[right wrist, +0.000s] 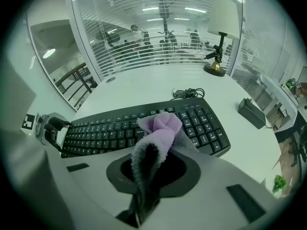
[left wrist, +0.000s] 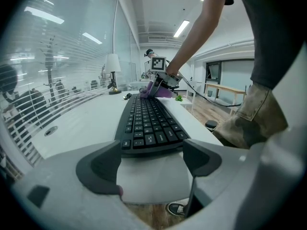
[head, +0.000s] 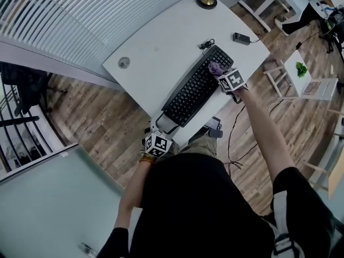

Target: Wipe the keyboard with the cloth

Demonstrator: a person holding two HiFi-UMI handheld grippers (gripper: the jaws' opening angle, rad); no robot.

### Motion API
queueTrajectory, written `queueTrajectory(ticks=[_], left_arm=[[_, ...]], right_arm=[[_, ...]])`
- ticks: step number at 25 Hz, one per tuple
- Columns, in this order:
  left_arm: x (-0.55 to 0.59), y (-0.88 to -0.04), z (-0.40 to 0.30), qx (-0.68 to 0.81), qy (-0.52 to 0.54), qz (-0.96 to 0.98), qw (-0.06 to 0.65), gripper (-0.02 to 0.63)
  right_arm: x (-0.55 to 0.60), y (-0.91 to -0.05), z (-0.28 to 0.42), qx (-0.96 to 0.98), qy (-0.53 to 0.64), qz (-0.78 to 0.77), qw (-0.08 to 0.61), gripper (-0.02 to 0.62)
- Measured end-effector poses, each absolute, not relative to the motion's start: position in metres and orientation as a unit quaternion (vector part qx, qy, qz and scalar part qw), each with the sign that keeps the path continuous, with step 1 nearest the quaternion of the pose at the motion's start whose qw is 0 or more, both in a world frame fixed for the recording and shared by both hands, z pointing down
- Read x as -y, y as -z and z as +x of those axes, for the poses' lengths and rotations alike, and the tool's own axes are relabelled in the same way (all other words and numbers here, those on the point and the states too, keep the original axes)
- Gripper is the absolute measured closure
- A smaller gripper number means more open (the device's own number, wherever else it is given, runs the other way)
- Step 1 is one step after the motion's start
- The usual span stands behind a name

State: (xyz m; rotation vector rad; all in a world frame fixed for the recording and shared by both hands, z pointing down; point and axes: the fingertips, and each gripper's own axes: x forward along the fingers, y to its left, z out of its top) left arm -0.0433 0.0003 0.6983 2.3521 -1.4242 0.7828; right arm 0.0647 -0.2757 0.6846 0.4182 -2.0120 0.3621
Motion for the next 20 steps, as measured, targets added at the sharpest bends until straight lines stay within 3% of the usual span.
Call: queueTrajectory(ticks=[20], left_arm=[[-0.001,-0.7,-0.043,0.496,-0.271,0.813,0.14,0.206]], right_arm=[[0.184,-0.684,0.033,0.848,-0.141,0.12,0.497,0.552]])
